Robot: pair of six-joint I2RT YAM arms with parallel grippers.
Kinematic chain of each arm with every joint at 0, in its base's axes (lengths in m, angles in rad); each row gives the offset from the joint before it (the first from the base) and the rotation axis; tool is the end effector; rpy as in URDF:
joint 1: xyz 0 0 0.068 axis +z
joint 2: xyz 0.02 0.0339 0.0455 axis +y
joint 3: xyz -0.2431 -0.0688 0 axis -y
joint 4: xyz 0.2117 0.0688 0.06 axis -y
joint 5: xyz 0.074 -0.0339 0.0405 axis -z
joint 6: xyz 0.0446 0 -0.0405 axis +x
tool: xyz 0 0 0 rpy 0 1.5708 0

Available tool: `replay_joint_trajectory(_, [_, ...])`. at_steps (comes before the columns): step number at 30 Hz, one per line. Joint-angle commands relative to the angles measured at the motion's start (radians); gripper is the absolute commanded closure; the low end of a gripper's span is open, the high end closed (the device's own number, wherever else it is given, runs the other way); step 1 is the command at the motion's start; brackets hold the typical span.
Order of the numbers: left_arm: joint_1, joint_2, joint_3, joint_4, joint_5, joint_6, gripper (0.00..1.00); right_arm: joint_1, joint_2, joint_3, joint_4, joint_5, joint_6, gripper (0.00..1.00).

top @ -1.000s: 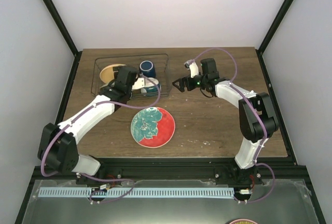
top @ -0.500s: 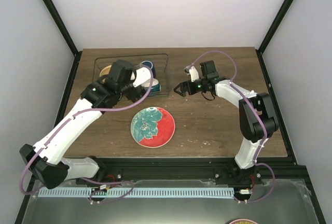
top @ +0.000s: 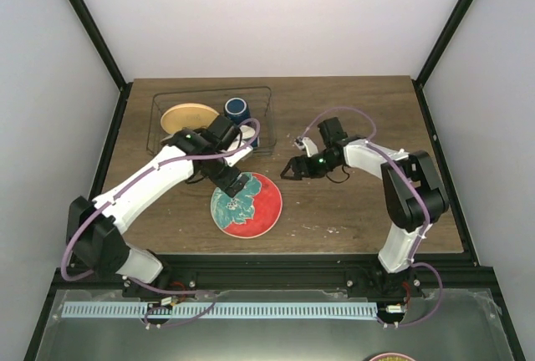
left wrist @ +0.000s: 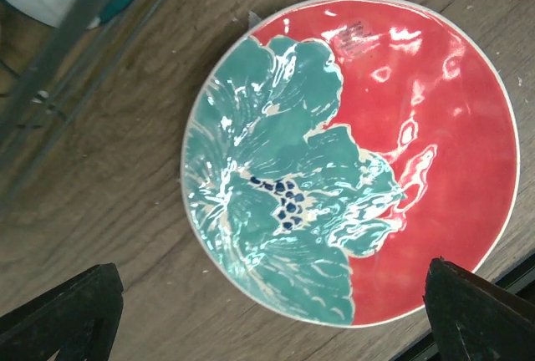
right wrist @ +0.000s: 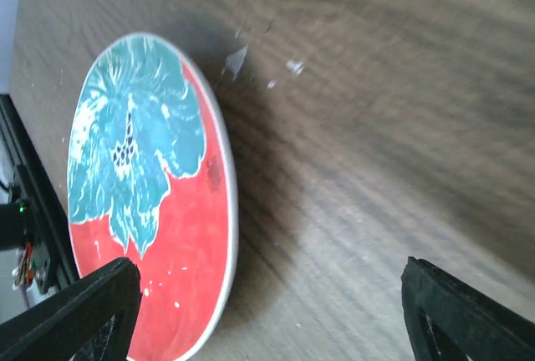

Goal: Load the mixed dishes into the dish rack

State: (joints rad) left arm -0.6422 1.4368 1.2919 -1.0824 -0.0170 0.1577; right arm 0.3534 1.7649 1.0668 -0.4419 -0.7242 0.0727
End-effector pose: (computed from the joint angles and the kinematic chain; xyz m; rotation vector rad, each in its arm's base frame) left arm 0.1971 -0.1465 0.2716 1.0874 2.5830 -0.0935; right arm 0.2829 0.1359 0.1643 -0.5918 2.6090 1.1105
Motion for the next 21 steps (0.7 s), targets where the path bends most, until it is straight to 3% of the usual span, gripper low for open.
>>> replay_joint_trajectory(1, [-0.002, 0.058, 0.028, 0.016, 0.055, -0.088, 0.00, 0.070, 0.051, -0.013, -0.041, -0.067, -0.007, 0.14])
replay_joint_trajectory(13, [0.060, 0.096, 0.134, 0.079, -0.013, -0.096, 0.00, 0.156, 0.138, -0.061, 0.015, -0.077, -0.004, 0.18])
replay_joint_trajectory(18, [0.085, 0.068, 0.107, 0.091, -0.021, -0.094, 0.00, 0.185, 0.179, -0.063, 0.031, -0.056, 0.002, 0.25])
replay_joint_trajectory(21, [0.086, 0.052, 0.084, 0.093, -0.025, -0.103, 0.00, 0.197, 0.192, -0.067, 0.047, -0.053, 0.010, 0.35])
